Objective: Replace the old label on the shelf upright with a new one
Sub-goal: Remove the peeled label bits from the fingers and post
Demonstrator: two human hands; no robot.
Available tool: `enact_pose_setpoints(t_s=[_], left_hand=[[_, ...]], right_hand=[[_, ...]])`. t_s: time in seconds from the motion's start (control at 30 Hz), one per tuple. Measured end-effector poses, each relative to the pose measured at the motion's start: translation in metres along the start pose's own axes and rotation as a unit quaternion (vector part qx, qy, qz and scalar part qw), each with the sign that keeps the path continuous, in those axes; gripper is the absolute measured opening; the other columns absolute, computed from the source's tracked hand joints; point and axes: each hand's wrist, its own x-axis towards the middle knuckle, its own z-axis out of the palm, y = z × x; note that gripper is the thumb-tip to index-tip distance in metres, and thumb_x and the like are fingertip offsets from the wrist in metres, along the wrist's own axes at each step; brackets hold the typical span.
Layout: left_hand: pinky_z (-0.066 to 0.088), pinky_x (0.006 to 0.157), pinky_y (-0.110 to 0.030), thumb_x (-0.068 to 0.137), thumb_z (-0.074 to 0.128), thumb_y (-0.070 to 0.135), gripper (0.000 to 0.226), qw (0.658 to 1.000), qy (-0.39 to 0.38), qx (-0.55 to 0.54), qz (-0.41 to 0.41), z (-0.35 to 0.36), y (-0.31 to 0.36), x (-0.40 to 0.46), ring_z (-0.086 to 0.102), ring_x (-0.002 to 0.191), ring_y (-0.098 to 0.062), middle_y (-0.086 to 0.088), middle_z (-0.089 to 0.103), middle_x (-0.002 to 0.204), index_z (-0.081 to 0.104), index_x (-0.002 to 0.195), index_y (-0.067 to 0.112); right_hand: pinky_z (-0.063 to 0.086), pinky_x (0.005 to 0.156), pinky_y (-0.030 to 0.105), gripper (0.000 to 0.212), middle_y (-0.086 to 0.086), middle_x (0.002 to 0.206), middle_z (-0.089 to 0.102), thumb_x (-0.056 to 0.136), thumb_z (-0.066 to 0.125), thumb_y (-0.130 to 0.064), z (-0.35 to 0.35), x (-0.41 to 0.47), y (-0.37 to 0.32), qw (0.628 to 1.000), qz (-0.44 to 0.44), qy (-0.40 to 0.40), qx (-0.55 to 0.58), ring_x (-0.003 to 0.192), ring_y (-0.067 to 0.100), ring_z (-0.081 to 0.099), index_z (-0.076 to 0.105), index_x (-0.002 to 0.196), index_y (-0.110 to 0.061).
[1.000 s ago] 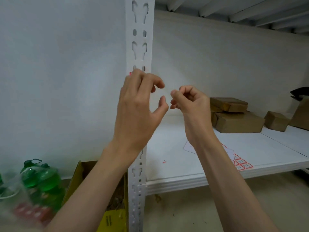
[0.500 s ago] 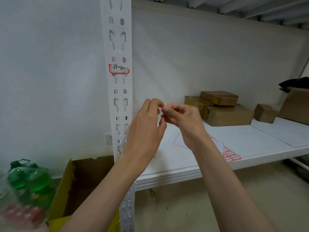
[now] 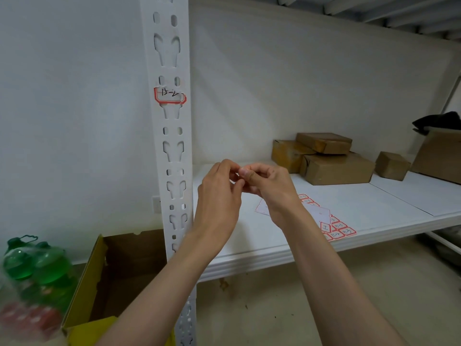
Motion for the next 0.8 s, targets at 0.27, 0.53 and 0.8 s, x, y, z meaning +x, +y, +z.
enact_pose_setpoints(t_s=[0.27, 0.53, 0.8], left_hand=[[0.053, 0.071, -0.017, 0.093, 0.07, 0.01, 0.01, 0.999, 0.012, -0.041, -0.026, 0.003, -0.003, 0.0, 0.066, 0.076, -0.002, 0.008, 0.07, 0.083, 0.069, 0.098, 0.019], [0.036, 0.06, -0.005, 0.1, 0.062, 0.015, 0.017, 0.998, -0.026, 0.022, -0.058, 0.008, -0.004, -0.002, 0.062, 0.076, -0.006, 0.006, 0.067, 0.097, 0.059, 0.115, 0.021], [0.03, 0.061, -0.01, 0.1, 0.052, 0.001, 0.038, 0.992, -0.059, 0.074, -0.088, 0.009, -0.013, -0.001, 0.063, 0.092, -0.018, 0.0, 0.062, 0.114, 0.048, 0.132, 0.02]], right_hand=[[0.061, 0.082, 0.039, 0.016, 0.021, 0.084, 0.07, 0.098, 0.063, -0.013, 0.0, 0.005, 0.013, 0.999, 0.001, -0.004, -0.038, 0.08, 0.034, 0.069, 0.07, 0.086, -0.004], [0.045, 0.061, 0.025, 0.026, 0.006, 0.079, 0.06, 0.106, 0.049, -0.029, 0.006, 0.008, 0.028, 0.987, 0.02, -0.026, -0.159, 0.065, 0.015, 0.055, 0.052, 0.084, -0.015], [0.034, 0.063, 0.03, 0.037, -0.005, 0.068, 0.045, 0.106, 0.044, -0.037, 0.01, 0.007, 0.038, 0.97, 0.041, -0.015, -0.239, 0.06, 0.014, 0.04, 0.043, 0.073, -0.02]])
